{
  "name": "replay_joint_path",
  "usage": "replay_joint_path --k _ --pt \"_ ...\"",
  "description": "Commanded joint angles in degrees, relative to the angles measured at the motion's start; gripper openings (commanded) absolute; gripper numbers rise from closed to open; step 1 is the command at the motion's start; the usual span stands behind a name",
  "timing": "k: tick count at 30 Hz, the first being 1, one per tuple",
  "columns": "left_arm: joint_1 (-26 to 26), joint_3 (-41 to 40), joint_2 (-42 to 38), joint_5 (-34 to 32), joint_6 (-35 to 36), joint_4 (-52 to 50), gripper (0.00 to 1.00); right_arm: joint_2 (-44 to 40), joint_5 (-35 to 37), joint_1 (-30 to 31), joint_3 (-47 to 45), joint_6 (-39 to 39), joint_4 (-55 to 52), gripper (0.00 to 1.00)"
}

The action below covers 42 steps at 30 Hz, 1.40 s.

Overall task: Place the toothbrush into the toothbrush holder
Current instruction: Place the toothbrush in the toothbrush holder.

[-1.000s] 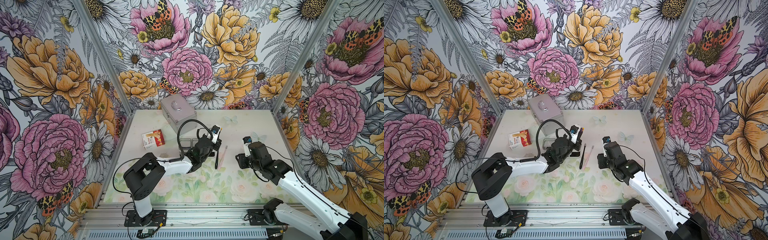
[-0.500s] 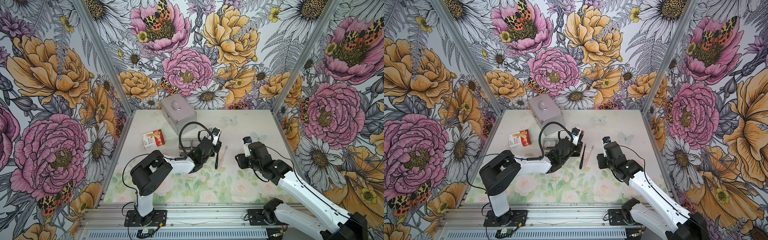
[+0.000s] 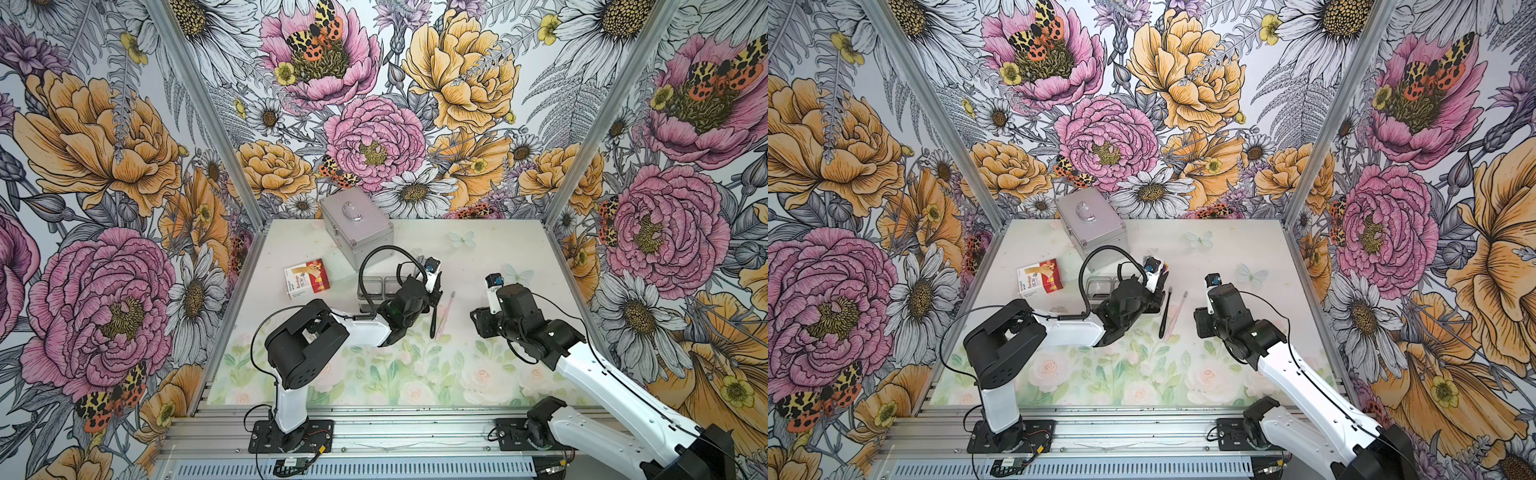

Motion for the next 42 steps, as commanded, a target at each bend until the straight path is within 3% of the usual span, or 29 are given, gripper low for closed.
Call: replay_joint_path --k 1,8,21,27,35,42 --pt "0.55 0.83 -0.78 -1.25 0.04 1.81 0.37 0.37 0.55 -0.32 -0.10 -0.77 -0.20 0.48" --pt "0.39 0.51 -2.62 -0.81 0.31 1.87 0.52 0.23 0.31 -0.43 0.24 -0.48 -0.19 0.49" --pt "-1.38 1.53 -20.26 6.53 -3.58 -11.73 0.57 5.29 0.29 -0.77 2.48 0.09 0.08 0.48" --pt "-1.57 2.08 -26.27 8.96 -6.64 -26.57 0.59 15.15 1.86 -1.25 6.13 2.74 2.19 0.48" --pt "-1.24 -5.48 -36.46 9.33 -8.05 -31.91 0.62 30.91 0.90 -1.66 12.22 5.10 7.95 0.47" --pt "-1.28 -6.92 -38.29 11.70 -7.50 -32.93 0.64 40.89 2.83 -2.95 19.17 5.27 9.16 0.46"
